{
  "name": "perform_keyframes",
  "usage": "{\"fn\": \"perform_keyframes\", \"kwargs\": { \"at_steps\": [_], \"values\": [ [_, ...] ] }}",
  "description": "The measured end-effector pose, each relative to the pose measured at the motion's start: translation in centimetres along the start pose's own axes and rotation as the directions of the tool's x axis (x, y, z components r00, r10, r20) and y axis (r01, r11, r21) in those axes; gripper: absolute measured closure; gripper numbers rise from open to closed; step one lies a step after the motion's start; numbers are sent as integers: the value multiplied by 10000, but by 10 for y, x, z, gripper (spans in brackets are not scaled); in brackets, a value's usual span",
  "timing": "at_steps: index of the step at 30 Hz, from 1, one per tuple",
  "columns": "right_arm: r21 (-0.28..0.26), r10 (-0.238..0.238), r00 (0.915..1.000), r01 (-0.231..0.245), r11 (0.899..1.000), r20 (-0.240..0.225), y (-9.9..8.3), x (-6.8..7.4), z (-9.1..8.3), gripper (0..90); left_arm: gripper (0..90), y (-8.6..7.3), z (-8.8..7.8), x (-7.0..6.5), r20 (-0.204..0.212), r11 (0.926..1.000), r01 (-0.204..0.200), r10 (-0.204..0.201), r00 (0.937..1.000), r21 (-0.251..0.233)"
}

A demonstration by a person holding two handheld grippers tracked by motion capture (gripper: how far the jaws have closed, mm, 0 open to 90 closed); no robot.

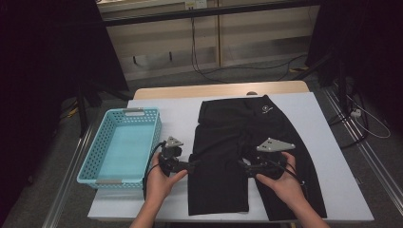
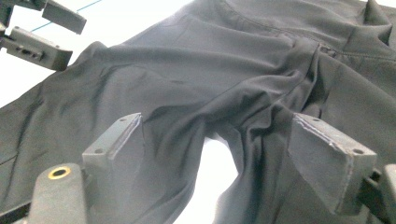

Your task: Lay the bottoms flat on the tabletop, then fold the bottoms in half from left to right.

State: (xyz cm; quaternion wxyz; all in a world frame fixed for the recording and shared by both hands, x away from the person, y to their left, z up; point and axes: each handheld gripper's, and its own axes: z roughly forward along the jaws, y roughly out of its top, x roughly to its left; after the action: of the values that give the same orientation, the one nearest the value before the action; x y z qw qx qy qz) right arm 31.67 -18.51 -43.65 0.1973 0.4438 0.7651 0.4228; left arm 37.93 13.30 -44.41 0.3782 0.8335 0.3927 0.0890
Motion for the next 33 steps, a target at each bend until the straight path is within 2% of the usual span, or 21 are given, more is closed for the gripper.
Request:
{"fn": "perform_keyframes", "kwargs": {
  "at_steps": [11, 13, 20, 27, 33],
  "values": [
    [-49, 12, 10000, -12, 10000, -2, 0, 2, 1, 172, 80, -5, -2, -7, 182, 9998, -109, 107, 9998, 151],
    [-8, -20, 10000, 20, 10000, -51, 0, 2, 2, 173, 86, -6, 0, -7, 189, 9992, -212, 205, 9996, 334],
    [-2, -74, 10000, 74, 10000, -39, -1, 3, 1, 172, 117, -8, 1, -8, -131, 9987, -328, 333, 9994, 390],
    [-38, -26, 10000, 26, 10000, -6, -1, 2, 0, 172, 127, -11, 3, -7, -338, 9988, -221, 236, 9992, 436],
    [-77, -58, 10000, 58, 10000, -21, -2, 1, -2, 171, 144, -13, 3, -9, -526, 9978, -378, 406, 9978, 542]
  ]
}}
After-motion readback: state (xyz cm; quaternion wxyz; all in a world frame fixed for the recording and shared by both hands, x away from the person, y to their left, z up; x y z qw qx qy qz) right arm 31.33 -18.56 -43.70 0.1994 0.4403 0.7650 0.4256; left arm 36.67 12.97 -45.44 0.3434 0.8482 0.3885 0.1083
